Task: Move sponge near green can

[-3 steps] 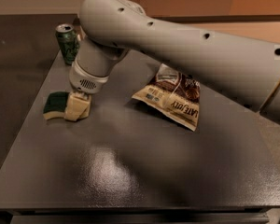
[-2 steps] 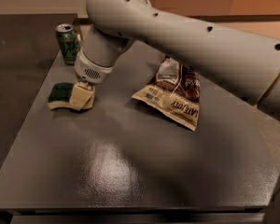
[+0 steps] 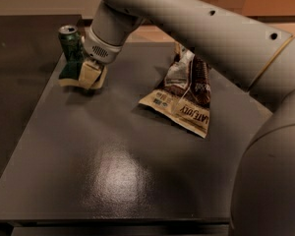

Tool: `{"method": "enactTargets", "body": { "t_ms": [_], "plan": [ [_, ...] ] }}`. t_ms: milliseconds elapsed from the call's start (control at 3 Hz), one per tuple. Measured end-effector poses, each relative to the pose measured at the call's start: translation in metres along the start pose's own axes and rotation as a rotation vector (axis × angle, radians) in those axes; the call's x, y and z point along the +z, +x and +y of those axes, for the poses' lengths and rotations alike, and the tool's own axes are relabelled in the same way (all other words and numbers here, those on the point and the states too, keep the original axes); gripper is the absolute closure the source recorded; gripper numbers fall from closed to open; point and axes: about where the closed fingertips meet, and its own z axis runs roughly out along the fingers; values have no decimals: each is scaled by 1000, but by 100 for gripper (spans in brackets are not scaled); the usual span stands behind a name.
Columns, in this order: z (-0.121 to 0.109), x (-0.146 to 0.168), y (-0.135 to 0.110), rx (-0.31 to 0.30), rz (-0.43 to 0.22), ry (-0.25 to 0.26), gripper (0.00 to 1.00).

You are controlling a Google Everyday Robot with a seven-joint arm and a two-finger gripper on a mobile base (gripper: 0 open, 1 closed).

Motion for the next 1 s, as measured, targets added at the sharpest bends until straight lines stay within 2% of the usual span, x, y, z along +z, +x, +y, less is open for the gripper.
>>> {"method": "enactTargets", "body": {
  "t_ms": [333, 667, 1000],
  "plan": [
    [-27, 2, 0, 23, 14, 32, 100],
    [-41, 14, 5, 35, 38, 45, 83],
    [-49, 25, 13, 50, 62, 50, 60]
  ]
}}
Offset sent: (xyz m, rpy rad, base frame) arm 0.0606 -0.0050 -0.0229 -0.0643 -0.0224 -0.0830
